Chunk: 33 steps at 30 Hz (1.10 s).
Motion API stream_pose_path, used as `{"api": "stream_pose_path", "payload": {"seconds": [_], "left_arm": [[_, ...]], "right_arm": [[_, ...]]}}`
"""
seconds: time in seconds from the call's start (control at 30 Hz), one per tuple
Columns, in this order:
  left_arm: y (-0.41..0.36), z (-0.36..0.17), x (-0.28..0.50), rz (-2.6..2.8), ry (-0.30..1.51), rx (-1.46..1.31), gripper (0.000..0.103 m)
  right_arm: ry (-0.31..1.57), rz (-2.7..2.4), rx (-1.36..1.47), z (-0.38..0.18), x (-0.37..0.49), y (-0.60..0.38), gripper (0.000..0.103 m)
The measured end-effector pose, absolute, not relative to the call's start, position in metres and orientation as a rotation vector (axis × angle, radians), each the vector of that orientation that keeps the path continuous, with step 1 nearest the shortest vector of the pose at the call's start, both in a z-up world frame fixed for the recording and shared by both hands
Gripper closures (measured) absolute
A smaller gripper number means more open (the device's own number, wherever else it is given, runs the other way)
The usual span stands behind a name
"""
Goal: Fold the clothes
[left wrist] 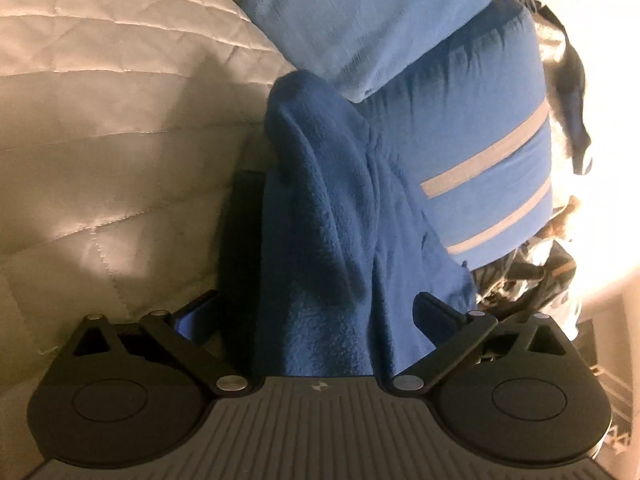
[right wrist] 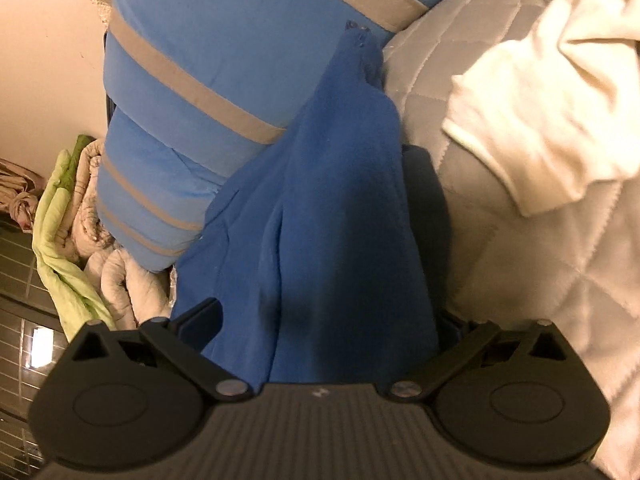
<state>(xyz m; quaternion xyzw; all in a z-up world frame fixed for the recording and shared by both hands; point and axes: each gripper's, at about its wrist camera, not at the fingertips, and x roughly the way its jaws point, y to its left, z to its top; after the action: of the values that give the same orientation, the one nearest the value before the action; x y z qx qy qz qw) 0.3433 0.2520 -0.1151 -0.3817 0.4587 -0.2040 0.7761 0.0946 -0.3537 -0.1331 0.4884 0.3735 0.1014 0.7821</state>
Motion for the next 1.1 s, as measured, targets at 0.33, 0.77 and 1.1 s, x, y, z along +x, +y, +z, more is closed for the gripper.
{"api": "stream_pose_path", "payload": {"seconds": [0.33, 0.77, 1.1], "left_arm": [[0.21, -0.112, 0.353, -0.444, 1.02, -0.78, 0.05], [0.187, -0.012, 0.322, -0.373, 0.922, -0.43, 0.073], [0.289, 0.053, 0.305, -0.154, 0.944, -0.286, 0.073]], "right_arm": [[0.792, 0.156, 1.02, -0.124, 0.092, -0.348, 0.066], [0.703, 0.165, 0.862, -0.041, 0.091, -0.287, 0.077], [0.694, 0.313, 0.856, -0.013, 0.173, -0.157, 0.078]]}}
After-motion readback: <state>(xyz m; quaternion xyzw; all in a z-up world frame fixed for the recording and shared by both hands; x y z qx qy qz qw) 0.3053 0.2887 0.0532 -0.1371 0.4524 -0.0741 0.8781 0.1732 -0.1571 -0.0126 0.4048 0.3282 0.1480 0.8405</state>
